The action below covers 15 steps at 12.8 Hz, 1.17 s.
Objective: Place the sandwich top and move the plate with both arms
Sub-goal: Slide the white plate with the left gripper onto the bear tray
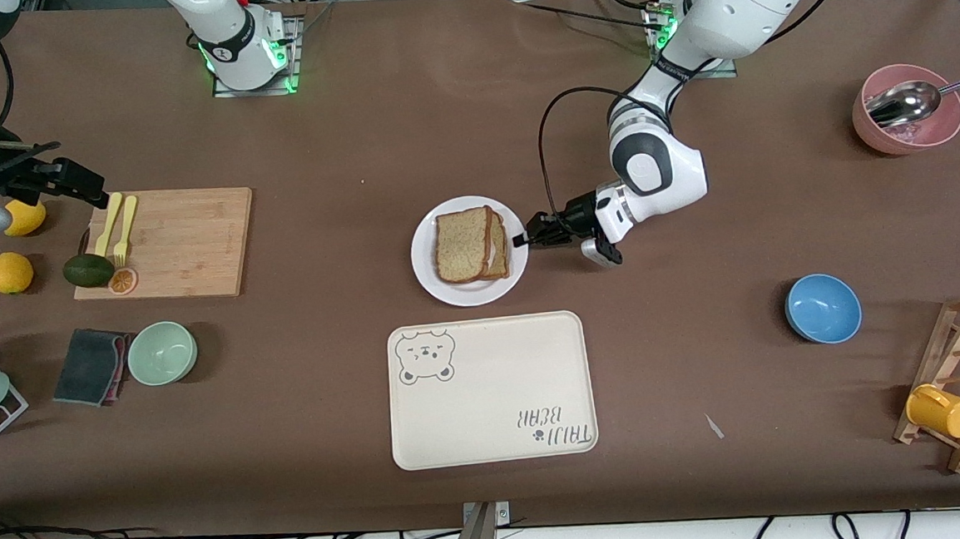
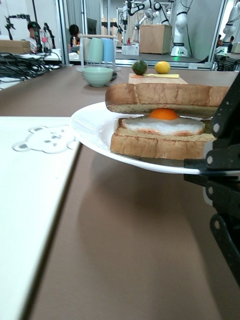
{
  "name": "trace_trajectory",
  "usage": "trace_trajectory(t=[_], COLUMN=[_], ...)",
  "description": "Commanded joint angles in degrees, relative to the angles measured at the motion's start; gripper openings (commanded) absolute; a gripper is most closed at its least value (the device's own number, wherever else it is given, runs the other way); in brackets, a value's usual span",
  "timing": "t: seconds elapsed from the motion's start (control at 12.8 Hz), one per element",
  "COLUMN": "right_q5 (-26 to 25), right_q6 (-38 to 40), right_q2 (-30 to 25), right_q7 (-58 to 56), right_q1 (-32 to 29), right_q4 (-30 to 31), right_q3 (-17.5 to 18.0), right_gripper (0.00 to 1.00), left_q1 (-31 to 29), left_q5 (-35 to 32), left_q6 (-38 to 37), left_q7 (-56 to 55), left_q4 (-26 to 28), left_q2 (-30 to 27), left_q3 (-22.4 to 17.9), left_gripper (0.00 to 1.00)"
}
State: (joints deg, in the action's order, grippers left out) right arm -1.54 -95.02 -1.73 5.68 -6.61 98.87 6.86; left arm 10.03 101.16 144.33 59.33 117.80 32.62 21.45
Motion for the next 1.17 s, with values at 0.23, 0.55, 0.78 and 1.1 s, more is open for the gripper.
trace_trajectory(t=[0.23, 0.55, 0.78, 1.1], right_q5=[0.39, 0.39, 0.39, 0.39], right_q6=[0.54, 0.63, 0.63, 0.72], right_q2=[-0.56, -0.56, -0.65, -0.65], right_q7=[-0.24, -0.24, -0.32, -0.32], right_q1=[-0.34, -0.34, -0.34, -0.34], right_q4=[-0.61, -0.52, -0.61, -0.52], right_q3=[0.09, 0.09, 0.0, 0.09], right_gripper=[1.0, 1.0, 1.0, 1.0], left_q1=[-1.67, -1.59, -1.59, -1.68], left_q5=[0.97, -4.46, -16.92, -24.87], left_q6=[-0.01, -0.01, -1.5, -4.32], left_q7=[0.17, -4.11, -17.89, -26.99], left_q4=[-8.63, -15.74, -22.07, -29.46], left_q2=[4.64, 9.21, 11.85, 16.16], left_q3=[-0.53, -2.64, -4.31, -5.81], left_gripper=[0.0, 0.0, 0.0, 0.0])
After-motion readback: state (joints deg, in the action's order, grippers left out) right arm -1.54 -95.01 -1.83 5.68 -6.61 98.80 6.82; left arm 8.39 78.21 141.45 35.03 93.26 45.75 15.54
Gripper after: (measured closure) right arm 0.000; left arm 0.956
